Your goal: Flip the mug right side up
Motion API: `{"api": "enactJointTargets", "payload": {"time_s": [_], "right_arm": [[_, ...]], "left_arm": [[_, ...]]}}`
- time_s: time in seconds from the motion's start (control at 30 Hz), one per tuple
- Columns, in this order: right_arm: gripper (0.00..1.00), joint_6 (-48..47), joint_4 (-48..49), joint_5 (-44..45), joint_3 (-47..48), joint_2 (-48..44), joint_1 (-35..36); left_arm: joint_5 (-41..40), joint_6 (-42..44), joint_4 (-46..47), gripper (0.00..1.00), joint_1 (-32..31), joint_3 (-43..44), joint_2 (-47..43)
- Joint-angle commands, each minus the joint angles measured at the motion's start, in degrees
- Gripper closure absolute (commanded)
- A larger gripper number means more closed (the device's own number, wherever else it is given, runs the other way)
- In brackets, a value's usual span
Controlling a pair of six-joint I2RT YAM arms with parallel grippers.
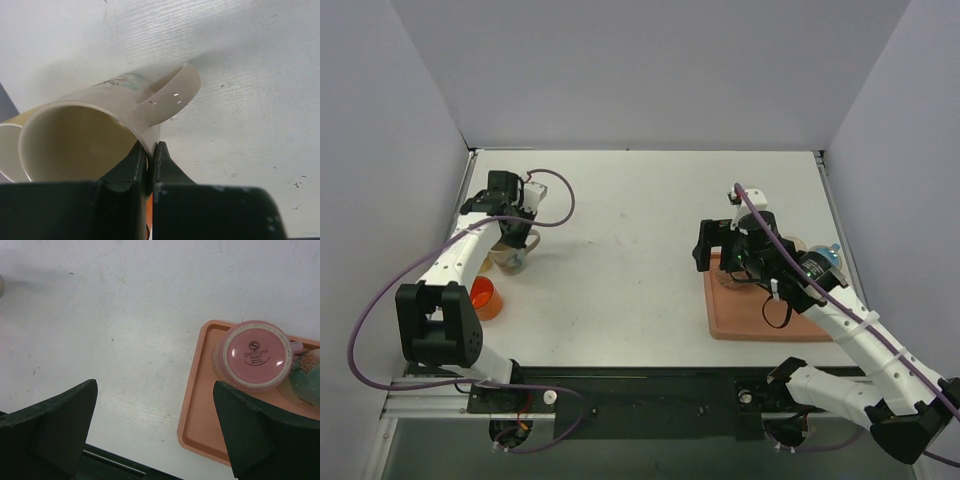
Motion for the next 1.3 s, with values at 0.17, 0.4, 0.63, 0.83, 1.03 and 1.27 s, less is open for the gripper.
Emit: {"api": "enactJointTargets", "payload": {"time_s": [0.17,0.4,0.63,0.83,1.03,1.27], "right_arm": [[0.04,7.2,-4.6,6.5,-0.7,-1.7,-6.2],[0.08,18.8,-11.6,9.8,-2.0,-4.3,-19.7],[0.1,27.1,-17.2,15.9,-1.7,-7.4,-27.8],[0.13,34.4,-17.4,12.5,-1.9,-5.9,-33.3],[0.17,47.7,-11.9,9.4,-2.9,-0.4,-32.8],[0.2,53.8,-6.7,13.6,-3.4,7.2,-30.5]], "left_arm": [[6.4,-2.7,2.6,1.0,0.5,1.6,1.1],[8.1,-4.2,3.3,1.0,0.5,1.9,0.1],[9.3,-4.7,3.0,1.0,0.9,2.1,0.2],[8.1,-4.7,2.7,0.62,1.0,4.1,-0.4],[8.0,-3.7,1.3,0.42,1.0,9.5,-2.8],[11.7,-5.4,-0.3,0.39,0.7,13.6,-7.2]]}}
